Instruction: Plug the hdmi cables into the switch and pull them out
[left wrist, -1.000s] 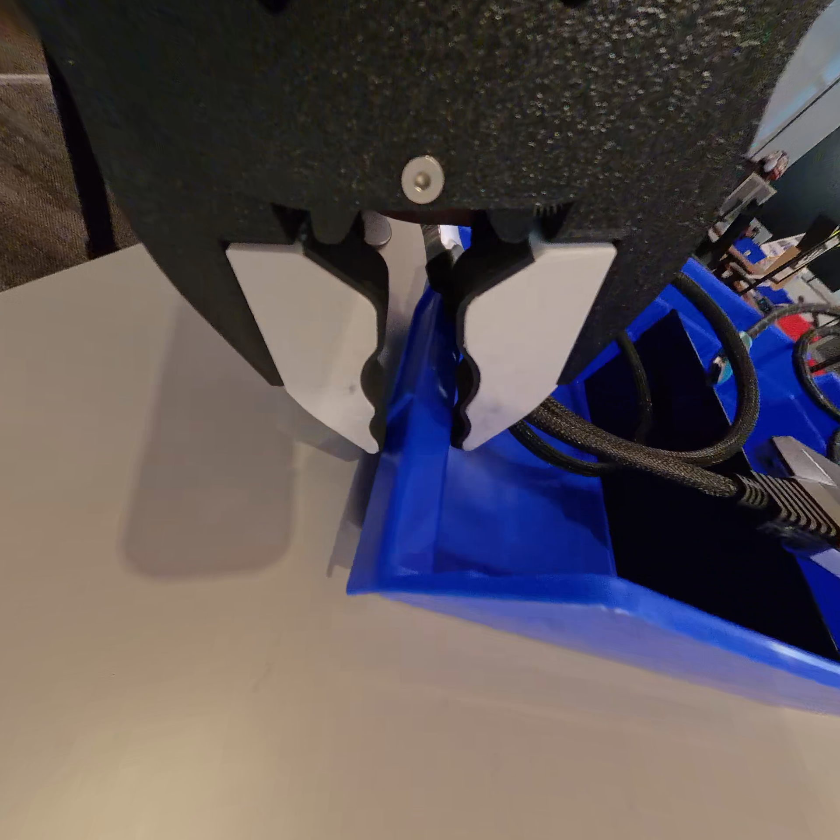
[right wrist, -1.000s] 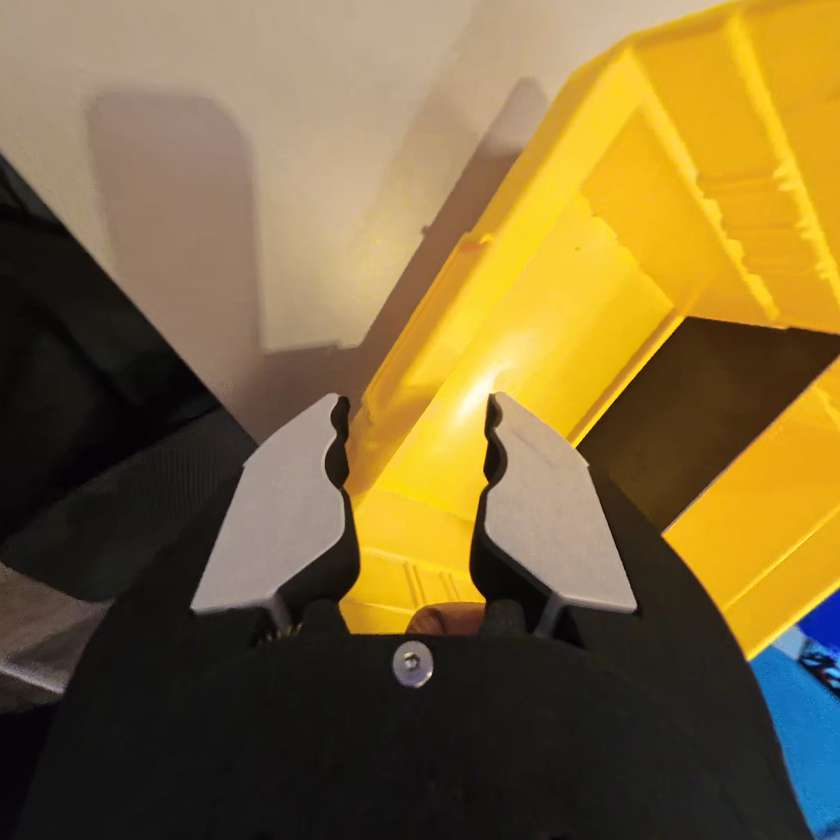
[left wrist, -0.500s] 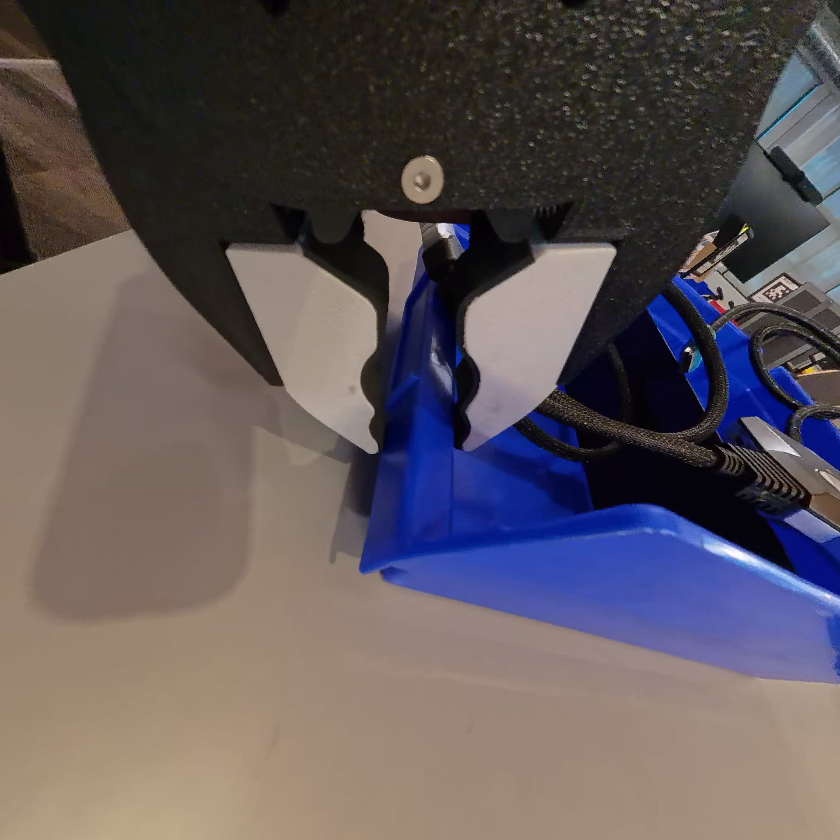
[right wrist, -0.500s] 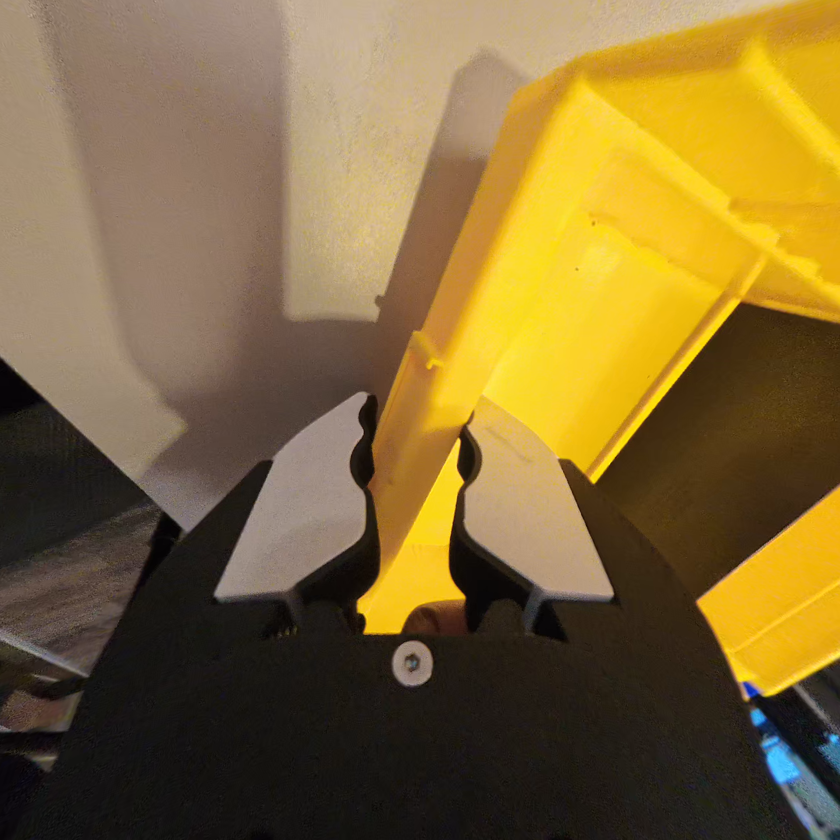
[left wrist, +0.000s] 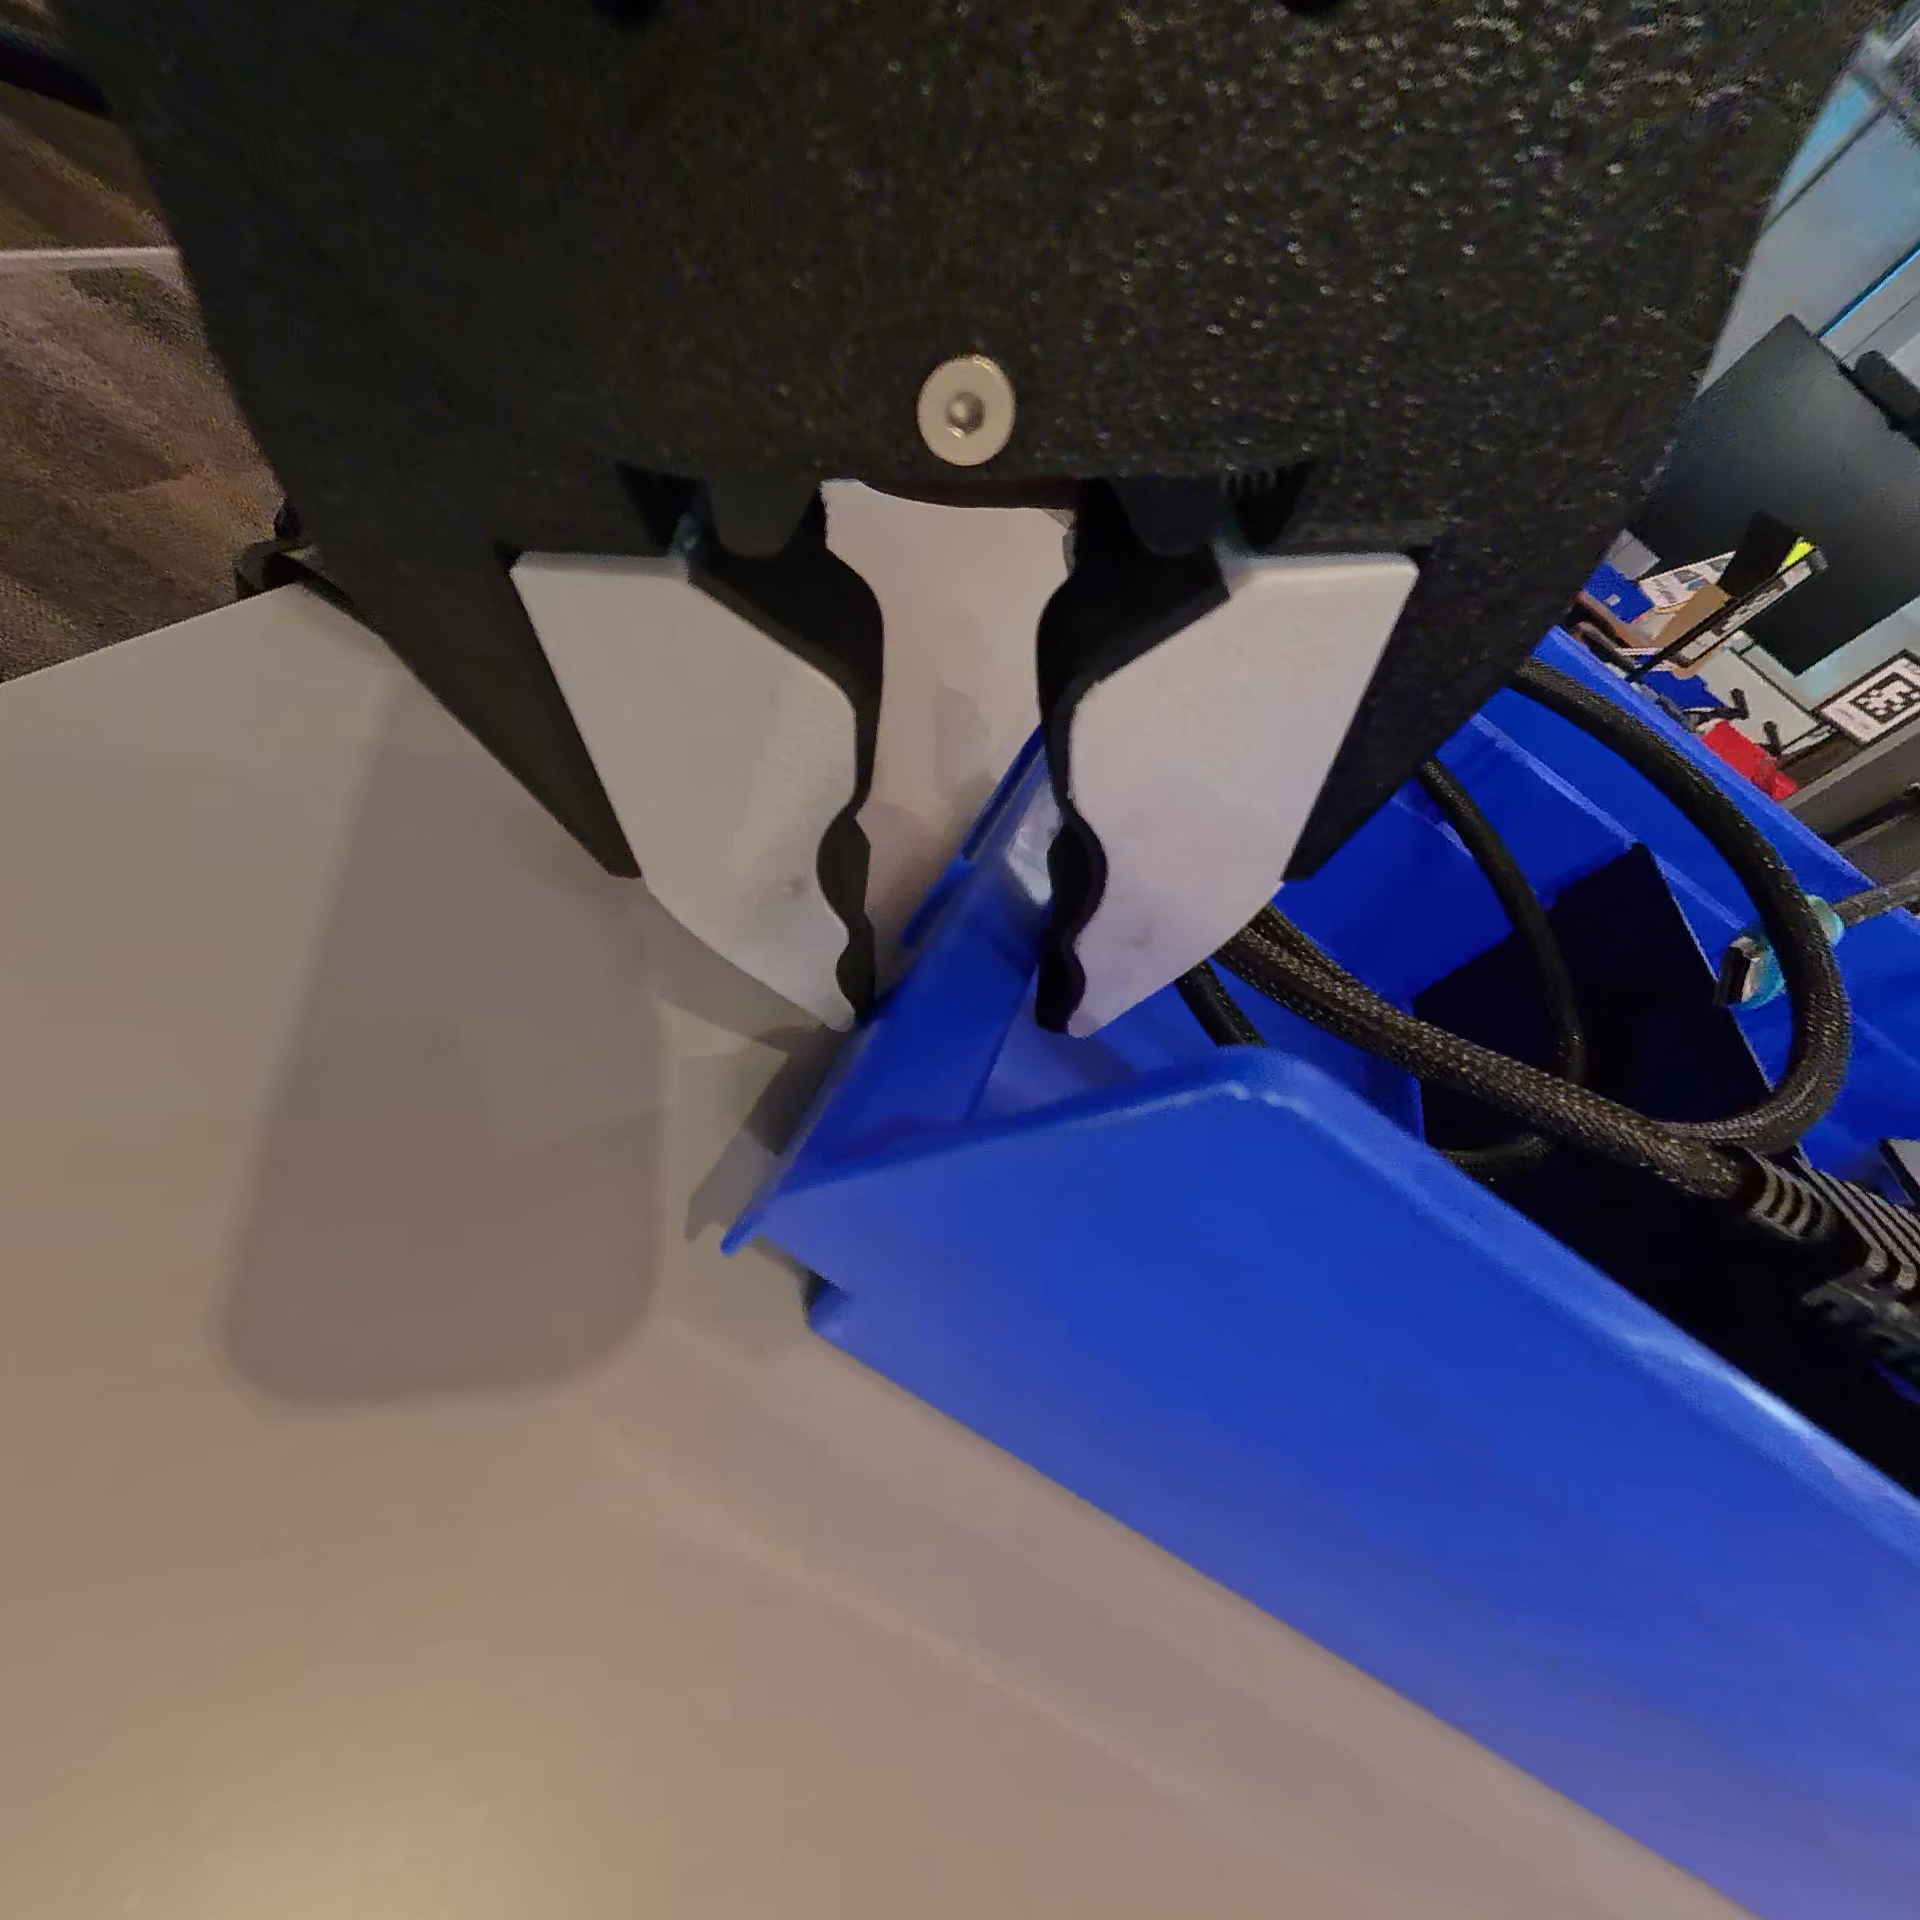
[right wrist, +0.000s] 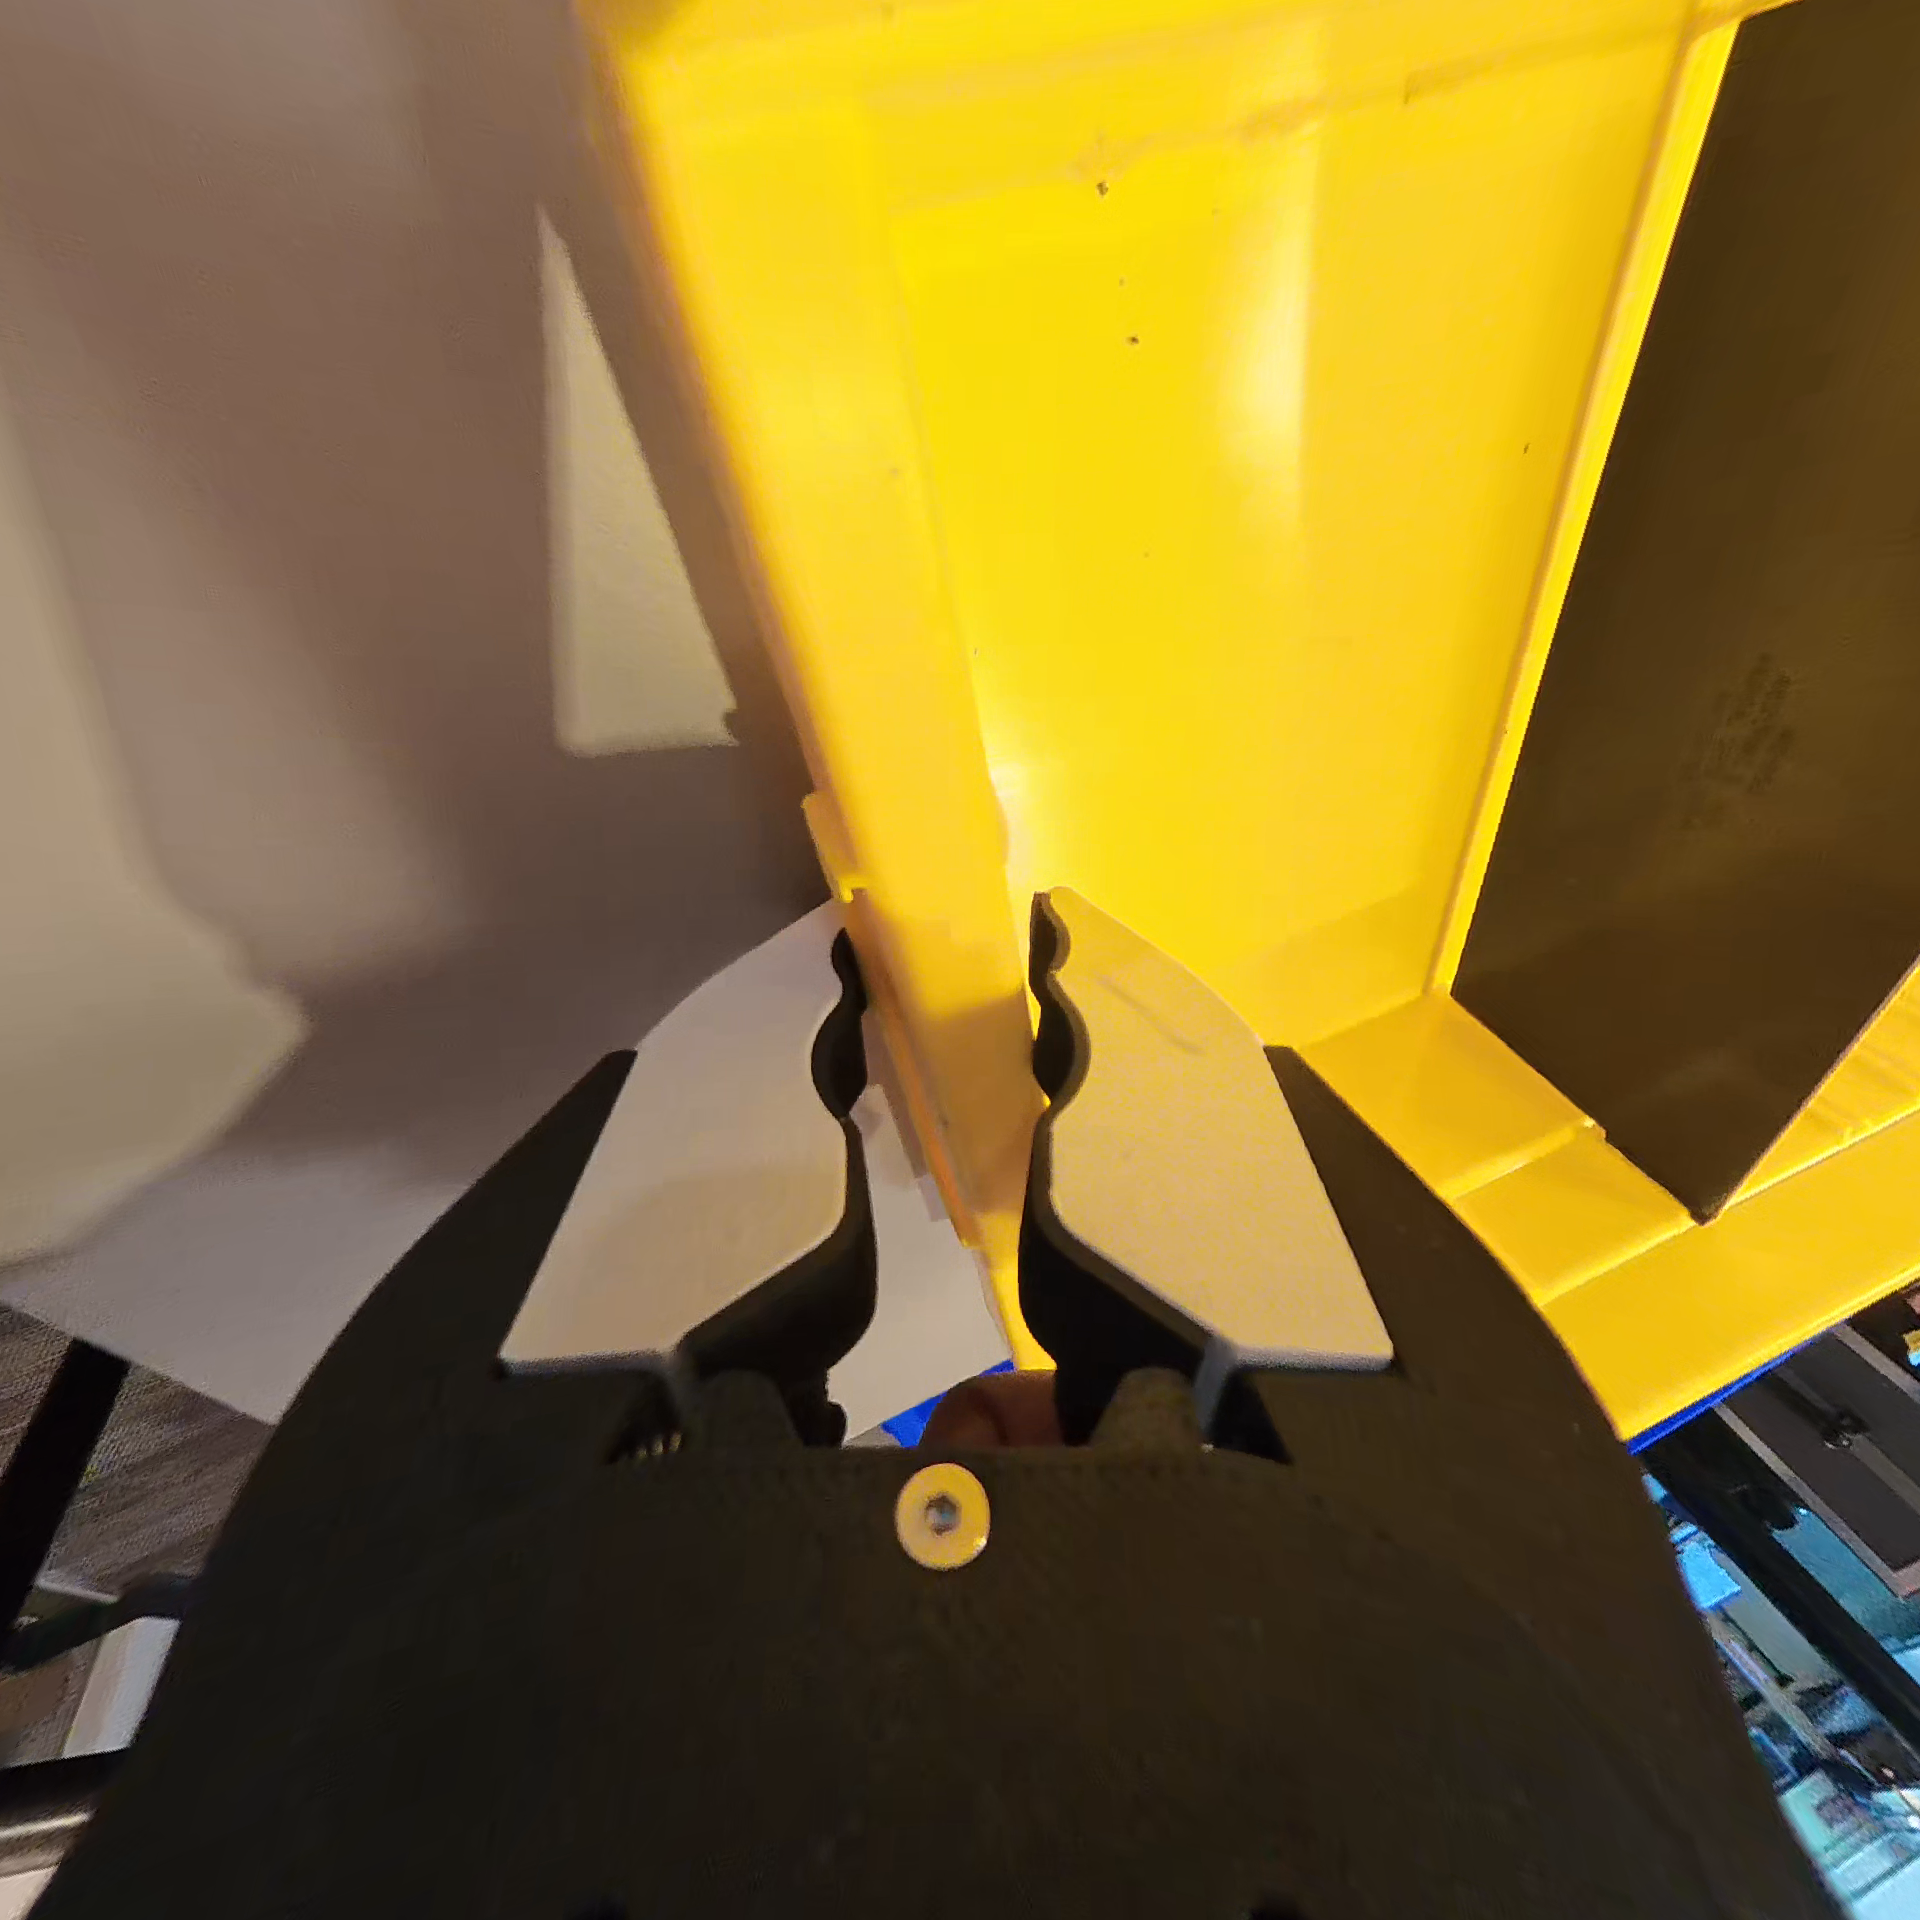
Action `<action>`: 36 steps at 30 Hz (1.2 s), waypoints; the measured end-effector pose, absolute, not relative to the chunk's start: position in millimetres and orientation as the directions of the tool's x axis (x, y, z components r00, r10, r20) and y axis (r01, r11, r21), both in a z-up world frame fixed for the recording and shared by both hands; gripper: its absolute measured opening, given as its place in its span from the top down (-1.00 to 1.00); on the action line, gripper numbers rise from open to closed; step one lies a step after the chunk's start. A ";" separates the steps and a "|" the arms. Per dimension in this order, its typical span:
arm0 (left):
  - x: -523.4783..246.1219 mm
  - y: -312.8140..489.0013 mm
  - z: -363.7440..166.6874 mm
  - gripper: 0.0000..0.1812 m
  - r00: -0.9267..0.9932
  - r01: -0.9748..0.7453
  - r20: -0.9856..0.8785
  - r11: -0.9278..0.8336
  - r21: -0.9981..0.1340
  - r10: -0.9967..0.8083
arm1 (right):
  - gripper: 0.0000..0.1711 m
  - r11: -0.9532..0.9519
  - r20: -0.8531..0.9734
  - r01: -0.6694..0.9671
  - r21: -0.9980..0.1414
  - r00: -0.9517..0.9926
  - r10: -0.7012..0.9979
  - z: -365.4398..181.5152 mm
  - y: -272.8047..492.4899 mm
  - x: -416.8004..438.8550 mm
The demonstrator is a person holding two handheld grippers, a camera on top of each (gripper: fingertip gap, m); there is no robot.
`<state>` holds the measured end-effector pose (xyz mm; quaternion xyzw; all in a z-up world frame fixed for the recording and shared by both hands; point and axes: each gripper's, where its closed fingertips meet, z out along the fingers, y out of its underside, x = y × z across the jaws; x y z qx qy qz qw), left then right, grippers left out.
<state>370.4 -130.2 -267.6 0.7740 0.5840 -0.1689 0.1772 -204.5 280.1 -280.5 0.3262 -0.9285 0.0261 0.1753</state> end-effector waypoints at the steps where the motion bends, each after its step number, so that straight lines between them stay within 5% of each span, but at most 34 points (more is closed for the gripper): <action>1: 372.5 -131.3 -267.7 0.65 0.253 0.966 -0.466 -0.250 0.070 0.848 | 0.66 0.788 0.347 -0.612 0.065 -0.727 -0.593 -280.4 280.1 -207.7; 21: 400.1 -171.4 -268.5 0.62 0.126 0.989 -0.462 -0.150 -0.015 0.878 | 0.66 0.746 0.396 -0.664 0.054 -0.672 -0.626 -280.3 286.9 -257.1; 36: 412.6 -197.2 -268.0 0.64 0.250 0.955 -0.514 -0.295 -0.006 0.820 | 0.66 0.727 0.401 -0.686 0.021 -0.660 -0.635 -280.6 294.9 -251.7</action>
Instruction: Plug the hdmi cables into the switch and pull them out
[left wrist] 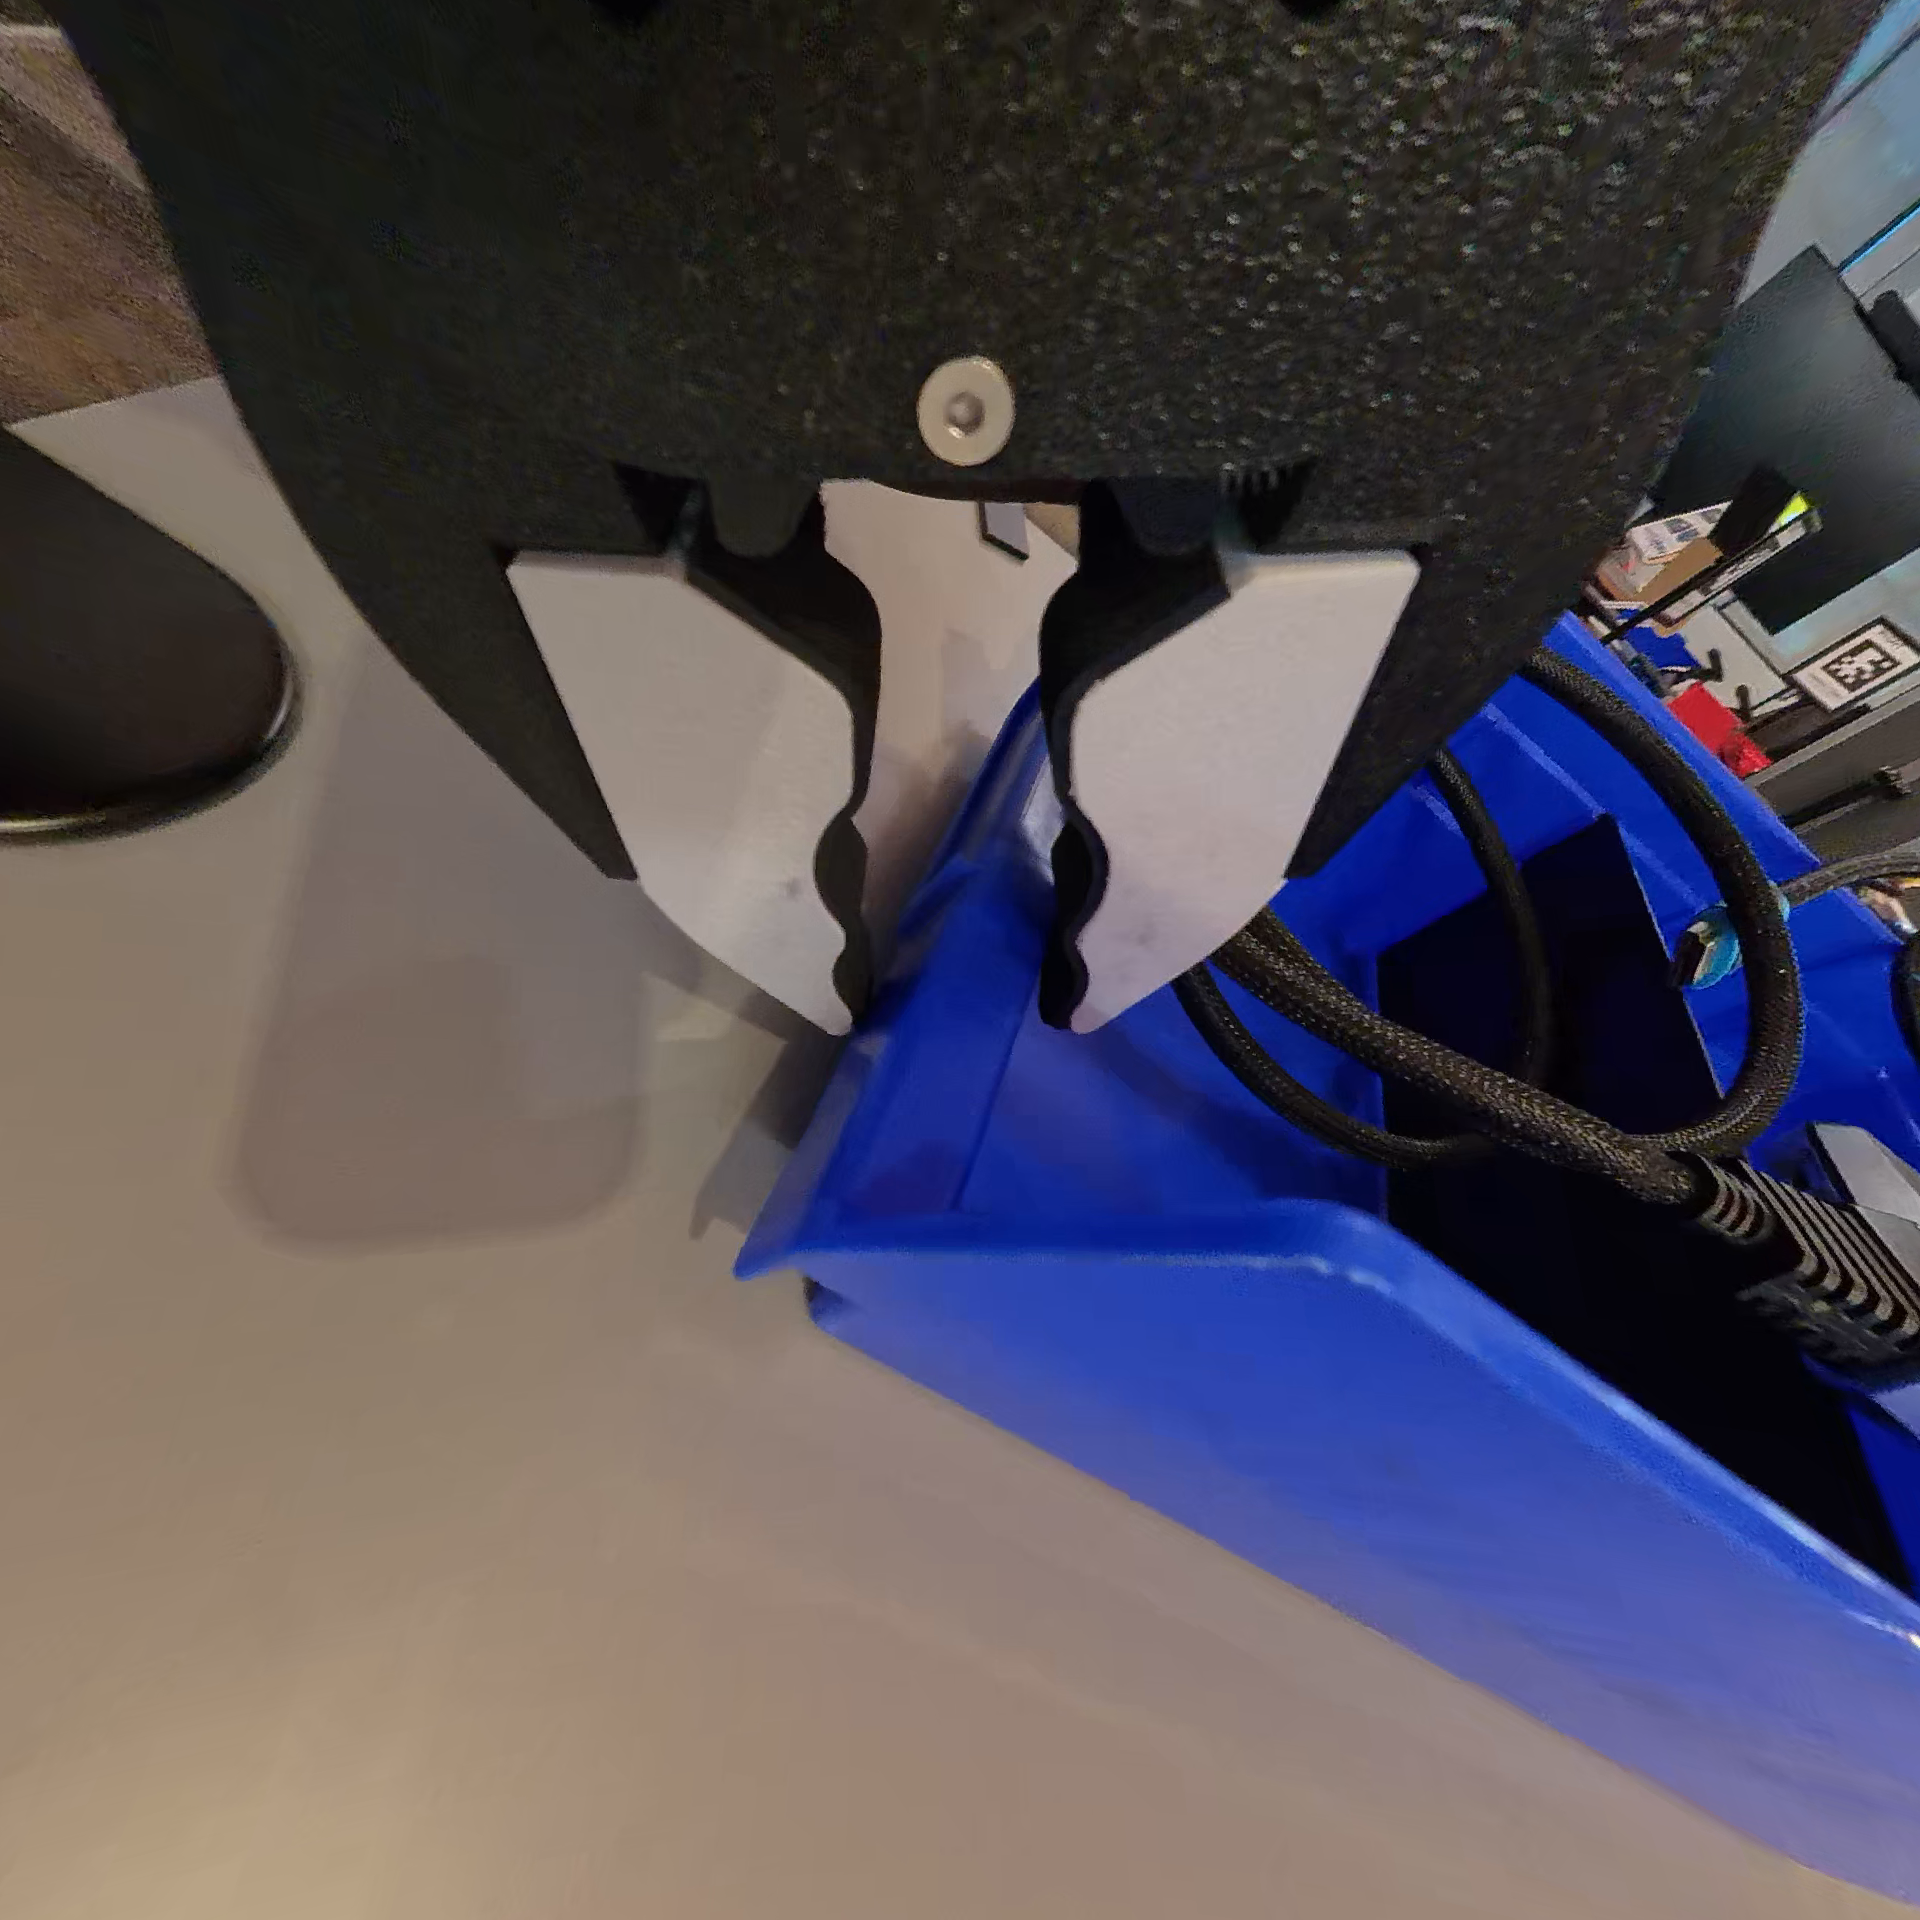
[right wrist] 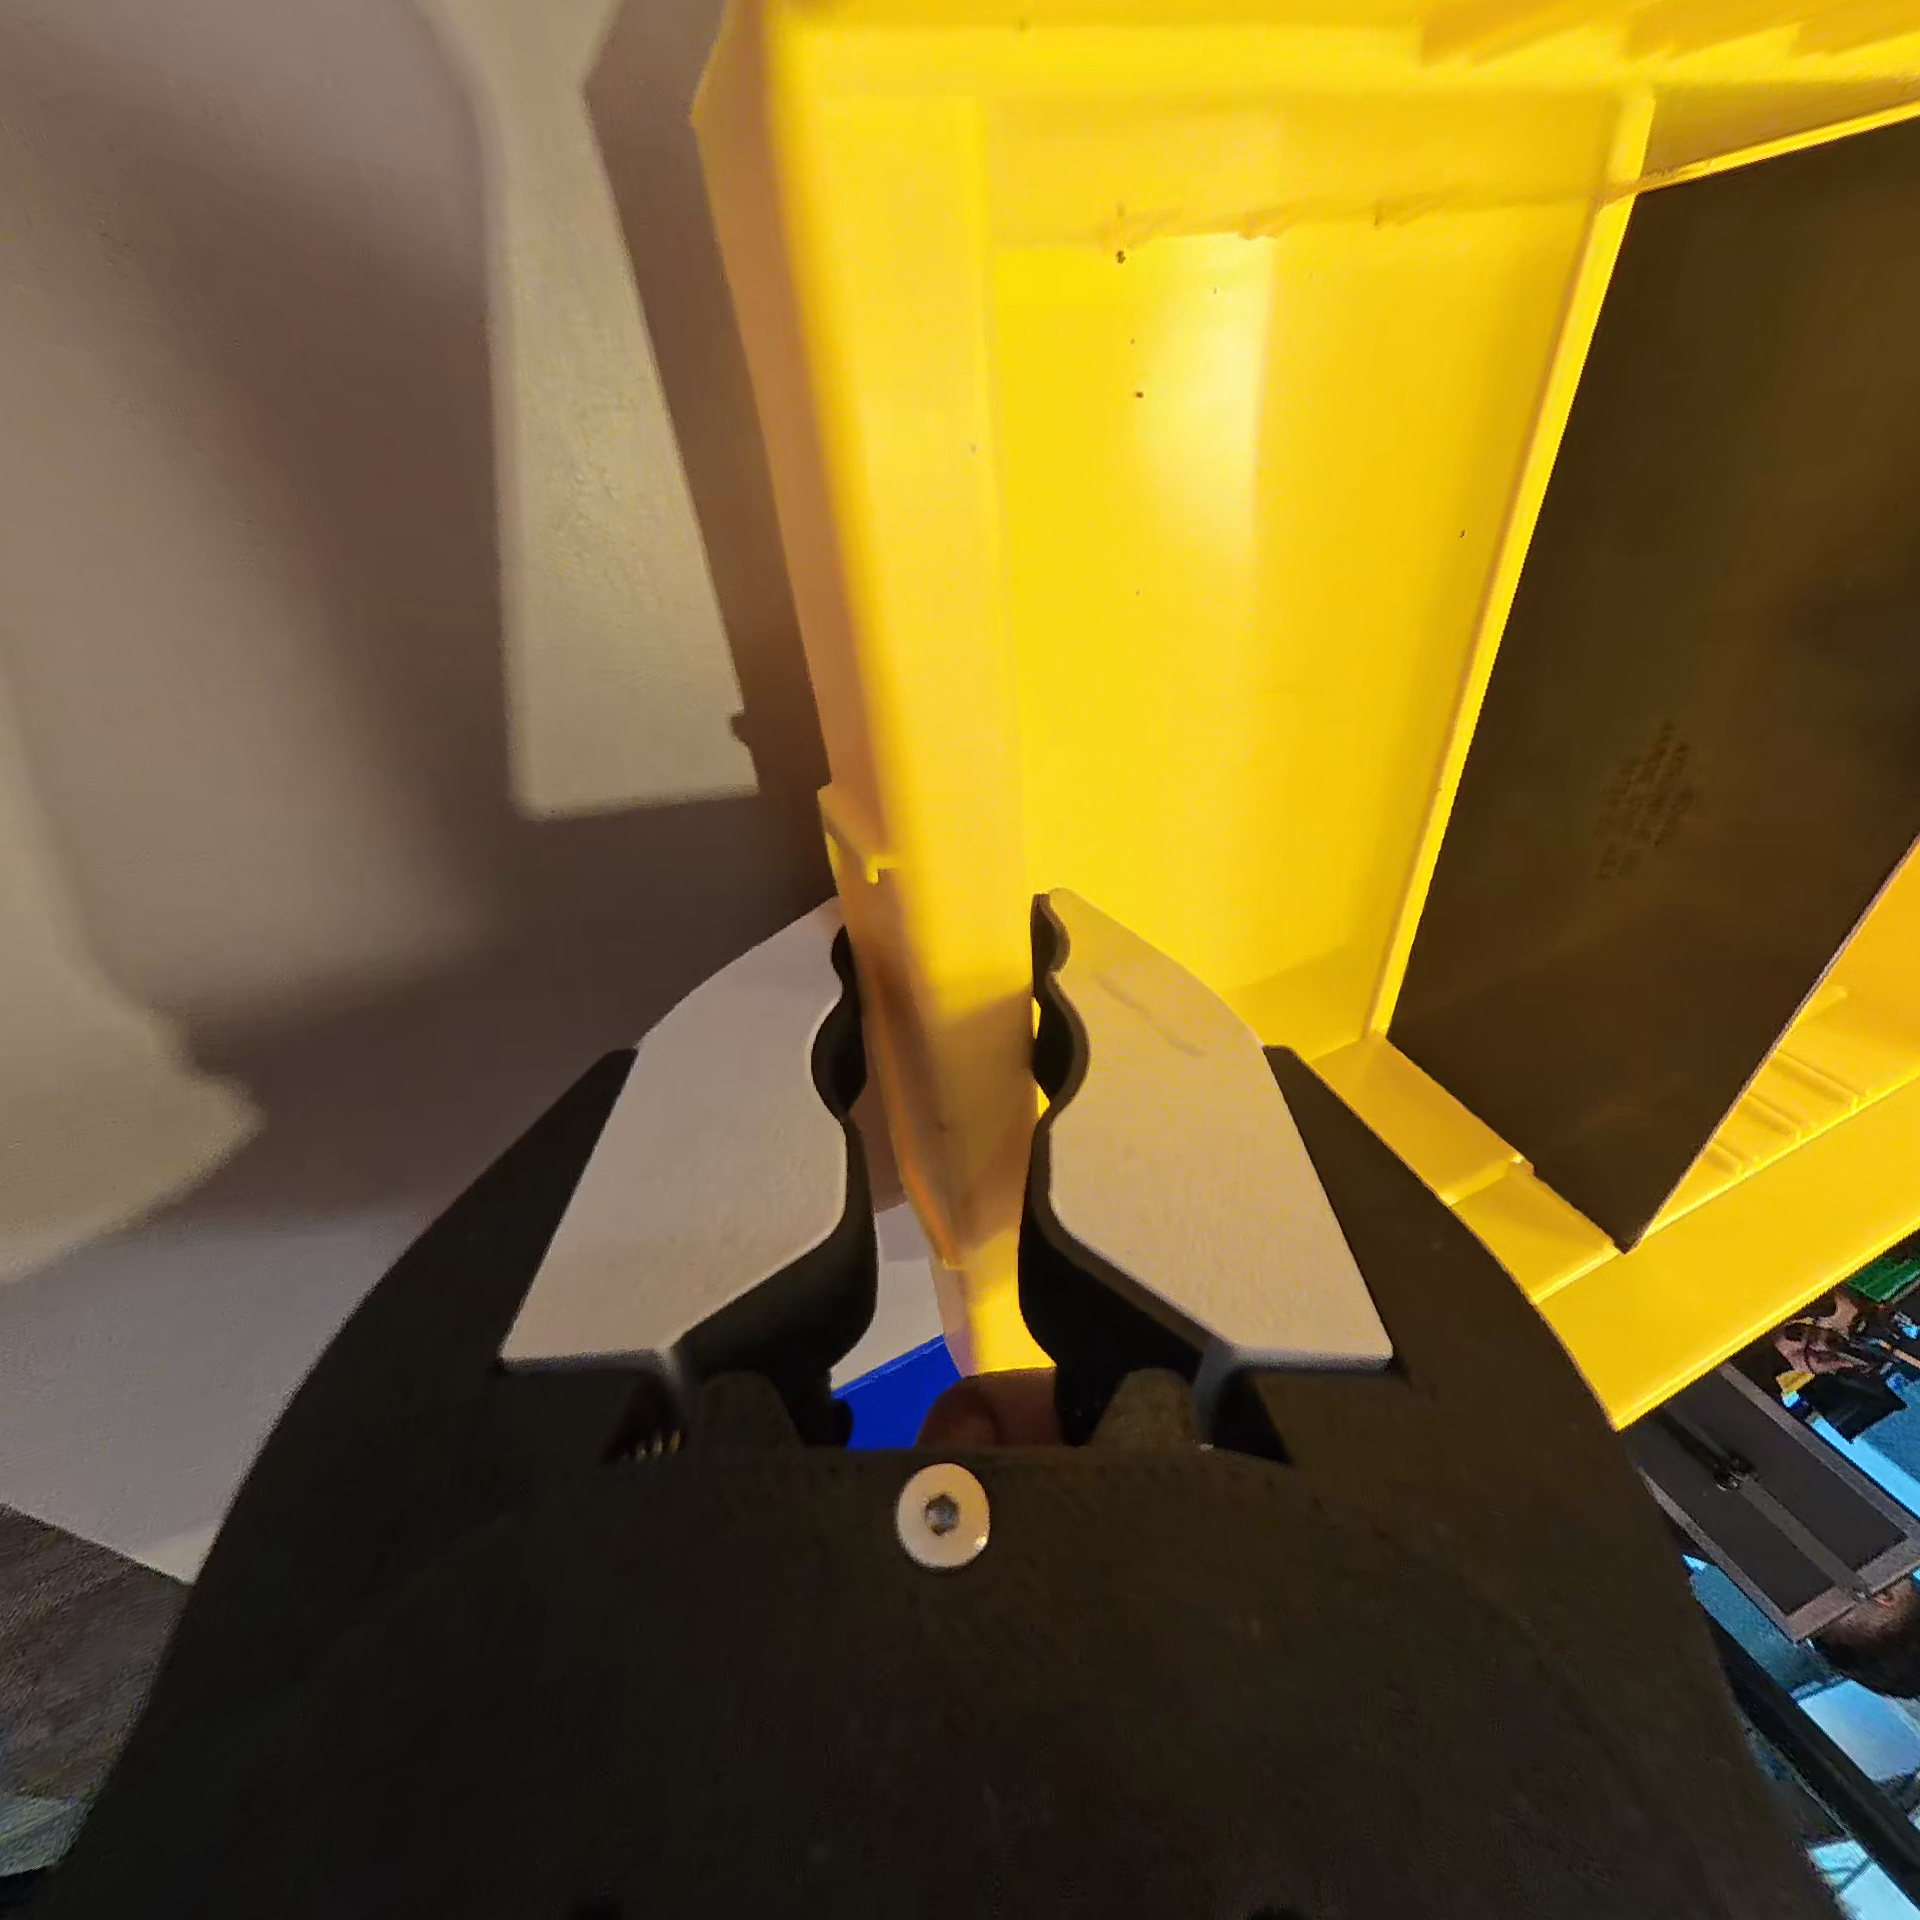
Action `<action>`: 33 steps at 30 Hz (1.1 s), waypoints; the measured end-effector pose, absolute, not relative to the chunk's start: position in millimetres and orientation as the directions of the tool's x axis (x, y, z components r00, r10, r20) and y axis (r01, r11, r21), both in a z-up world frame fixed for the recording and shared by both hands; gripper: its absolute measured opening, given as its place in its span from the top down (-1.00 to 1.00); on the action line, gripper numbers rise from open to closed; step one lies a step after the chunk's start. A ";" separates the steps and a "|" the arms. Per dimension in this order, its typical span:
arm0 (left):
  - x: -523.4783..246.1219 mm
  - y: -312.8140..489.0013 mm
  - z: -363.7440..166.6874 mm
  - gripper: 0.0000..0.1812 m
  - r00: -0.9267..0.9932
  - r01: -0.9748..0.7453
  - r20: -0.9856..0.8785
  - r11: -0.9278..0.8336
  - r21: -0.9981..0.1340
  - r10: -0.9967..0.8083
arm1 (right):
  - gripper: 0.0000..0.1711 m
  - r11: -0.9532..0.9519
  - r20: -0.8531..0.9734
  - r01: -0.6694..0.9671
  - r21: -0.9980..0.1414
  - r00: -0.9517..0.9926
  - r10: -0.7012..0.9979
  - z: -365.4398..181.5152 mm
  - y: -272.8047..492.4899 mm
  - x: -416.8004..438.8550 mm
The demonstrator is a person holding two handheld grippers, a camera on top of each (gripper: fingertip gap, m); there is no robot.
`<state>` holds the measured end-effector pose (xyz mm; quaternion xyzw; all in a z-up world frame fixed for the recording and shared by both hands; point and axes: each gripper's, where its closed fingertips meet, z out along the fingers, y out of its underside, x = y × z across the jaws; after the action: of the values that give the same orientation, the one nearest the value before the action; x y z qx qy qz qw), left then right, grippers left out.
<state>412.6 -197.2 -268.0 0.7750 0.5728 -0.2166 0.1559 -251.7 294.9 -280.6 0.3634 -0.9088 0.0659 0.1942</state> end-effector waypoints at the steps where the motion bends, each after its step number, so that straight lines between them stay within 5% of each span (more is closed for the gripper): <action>1: 414.0 -198.9 -267.9 0.64 0.257 0.954 -0.518 -0.300 0.000 0.816 | 0.66 0.727 0.404 -0.686 0.021 -0.659 -0.634 -280.5 295.0 -253.3; 11: 416.3 -206.8 -268.3 0.64 0.301 0.935 -0.559 -0.353 0.015 0.773 | 0.66 0.754 0.392 -0.655 0.040 -0.684 -0.615 -280.6 306.3 -257.3; 24: 413.6 -206.0 -268.1 0.61 0.239 0.920 -0.624 -0.379 -0.099 0.744 | 0.64 0.767 0.468 -0.640 0.041 -0.666 -0.581 -275.8 308.7 -264.8; 27: 408.8 -195.3 -260.5 0.60 0.159 0.899 -0.576 -0.359 -0.251 0.802 | 0.59 0.797 0.481 -0.600 -0.073 -0.721 -0.499 -261.4 310.3 -257.6; 33: 388.2 -173.2 -178.5 0.58 -0.109 0.595 -0.288 -0.170 -0.785 0.951 | 0.51 0.766 0.416 -0.537 -0.353 -0.823 -0.386 -218.6 311.5 -214.5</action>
<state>388.2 -173.2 -178.5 0.6342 0.6095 -0.4275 -0.2084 -214.5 311.5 -218.6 0.2493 -0.9257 0.2341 0.1616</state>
